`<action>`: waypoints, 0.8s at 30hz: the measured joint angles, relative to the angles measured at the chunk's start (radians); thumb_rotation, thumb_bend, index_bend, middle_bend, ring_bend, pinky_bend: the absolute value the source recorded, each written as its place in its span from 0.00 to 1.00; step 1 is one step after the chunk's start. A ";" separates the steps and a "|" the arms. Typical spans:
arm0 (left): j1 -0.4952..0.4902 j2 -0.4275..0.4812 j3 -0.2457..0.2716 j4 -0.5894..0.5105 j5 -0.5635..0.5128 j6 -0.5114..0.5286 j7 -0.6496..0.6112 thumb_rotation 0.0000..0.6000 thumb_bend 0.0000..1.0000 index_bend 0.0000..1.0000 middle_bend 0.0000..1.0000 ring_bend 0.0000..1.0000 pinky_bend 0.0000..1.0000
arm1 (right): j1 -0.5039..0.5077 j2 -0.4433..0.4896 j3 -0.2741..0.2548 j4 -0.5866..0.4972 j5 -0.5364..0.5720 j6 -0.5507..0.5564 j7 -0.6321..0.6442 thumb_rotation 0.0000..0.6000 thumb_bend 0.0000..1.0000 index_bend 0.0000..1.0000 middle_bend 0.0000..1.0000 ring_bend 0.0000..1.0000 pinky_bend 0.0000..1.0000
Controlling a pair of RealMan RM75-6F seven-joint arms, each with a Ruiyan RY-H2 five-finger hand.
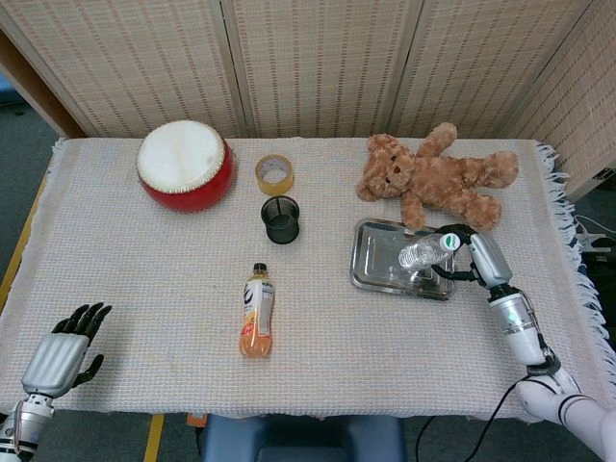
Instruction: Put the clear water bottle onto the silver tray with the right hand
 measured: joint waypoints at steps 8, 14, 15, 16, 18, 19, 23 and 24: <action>0.001 0.000 0.000 0.000 0.000 0.003 0.002 1.00 0.42 0.00 0.05 0.08 0.24 | 0.010 -0.009 -0.029 0.046 -0.027 -0.025 0.095 1.00 0.00 0.16 0.15 0.00 0.46; 0.000 -0.001 0.001 0.000 0.000 0.002 0.001 1.00 0.42 0.00 0.05 0.09 0.24 | 0.009 -0.006 -0.045 0.062 -0.039 -0.024 0.106 1.00 0.00 0.11 0.09 0.00 0.46; 0.000 -0.001 0.000 0.001 0.000 0.003 0.001 1.00 0.42 0.00 0.05 0.09 0.24 | 0.007 -0.003 -0.047 0.059 -0.041 -0.022 0.107 1.00 0.00 0.09 0.08 0.00 0.46; 0.000 -0.001 0.000 0.001 0.001 0.004 0.002 1.00 0.42 0.00 0.05 0.09 0.23 | 0.006 0.002 -0.050 0.055 -0.044 -0.019 0.106 1.00 0.00 0.07 0.06 0.00 0.46; 0.001 -0.001 0.000 0.002 -0.001 0.004 0.001 1.00 0.42 0.00 0.05 0.09 0.24 | 0.000 0.013 -0.056 0.041 -0.050 -0.008 0.097 1.00 0.00 0.02 0.03 0.00 0.44; 0.001 -0.001 0.000 0.001 -0.002 0.003 -0.001 1.00 0.42 0.00 0.05 0.09 0.24 | -0.003 0.018 -0.059 0.033 -0.053 -0.002 0.088 1.00 0.00 0.01 0.01 0.00 0.43; 0.000 -0.001 0.000 0.003 -0.003 0.003 -0.001 1.00 0.42 0.00 0.05 0.09 0.24 | -0.029 0.042 -0.064 -0.014 -0.056 0.040 -0.012 1.00 0.00 0.00 0.00 0.00 0.40; 0.000 -0.001 0.000 0.003 -0.003 0.002 -0.002 1.00 0.42 0.00 0.05 0.09 0.24 | -0.037 0.048 -0.064 -0.030 -0.055 0.052 -0.050 1.00 0.00 0.00 0.00 0.00 0.40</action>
